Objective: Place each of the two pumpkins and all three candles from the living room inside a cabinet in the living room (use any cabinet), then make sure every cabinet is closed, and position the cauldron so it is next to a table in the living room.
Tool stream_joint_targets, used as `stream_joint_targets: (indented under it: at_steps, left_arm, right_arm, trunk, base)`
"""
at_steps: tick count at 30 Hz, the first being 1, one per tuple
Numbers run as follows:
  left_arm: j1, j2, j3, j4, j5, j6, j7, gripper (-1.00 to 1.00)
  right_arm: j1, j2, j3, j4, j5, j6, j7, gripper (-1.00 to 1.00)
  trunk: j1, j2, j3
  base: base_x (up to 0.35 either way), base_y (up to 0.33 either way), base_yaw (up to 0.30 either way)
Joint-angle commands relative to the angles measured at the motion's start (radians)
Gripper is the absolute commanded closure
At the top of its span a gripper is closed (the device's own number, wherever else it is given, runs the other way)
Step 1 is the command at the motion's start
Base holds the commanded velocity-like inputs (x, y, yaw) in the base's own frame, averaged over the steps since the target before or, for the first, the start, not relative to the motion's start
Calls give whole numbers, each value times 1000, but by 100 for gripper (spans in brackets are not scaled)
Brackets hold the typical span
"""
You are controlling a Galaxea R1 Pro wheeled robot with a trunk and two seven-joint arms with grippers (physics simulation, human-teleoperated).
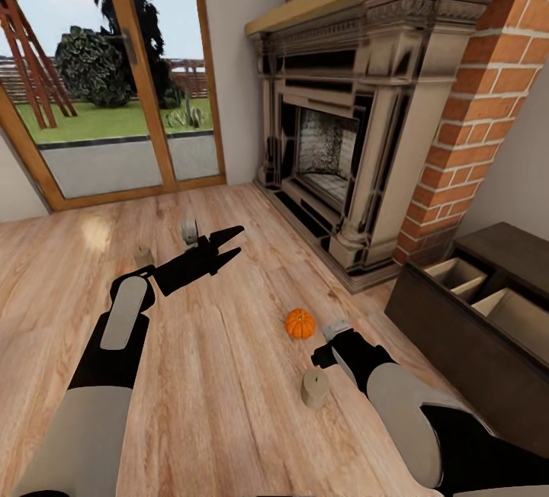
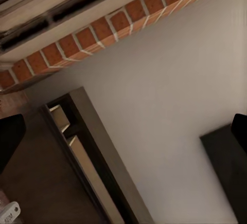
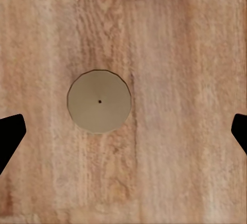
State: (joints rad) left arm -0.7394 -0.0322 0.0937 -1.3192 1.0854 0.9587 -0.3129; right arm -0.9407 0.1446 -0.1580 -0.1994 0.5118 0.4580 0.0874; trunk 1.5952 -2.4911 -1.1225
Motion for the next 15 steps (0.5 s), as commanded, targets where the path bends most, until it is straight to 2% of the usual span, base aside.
stream_joint_targets:
  at_steps: [1,7,12,15]
  left_arm:
    - [0,0,0,0,1,0,0,-100]
    - [0,0,0,1,1,0,0,-100]
    - [0,1,3,0,1,0,0,-100]
    - [0,1,3,0,1,0,0,-100]
  right_arm:
    - [0,0,0,0,0,0,0,-100]
    - [0,1,4,0,-1,-3,5,-100]
    - [3,1,61,-1,-1,-7,8,-100]
    - [7,1,78,-3,-1,-9,9,-100]
  trunk:
    - [4,-7,-3]
    - [7,-10,-26]
    - [10,-11,-46]
    - [11,-12,-57]
  base:
    - [0,0,0]
    - [92,0,0]
    - [32,0,0]
    - [4,0,0]
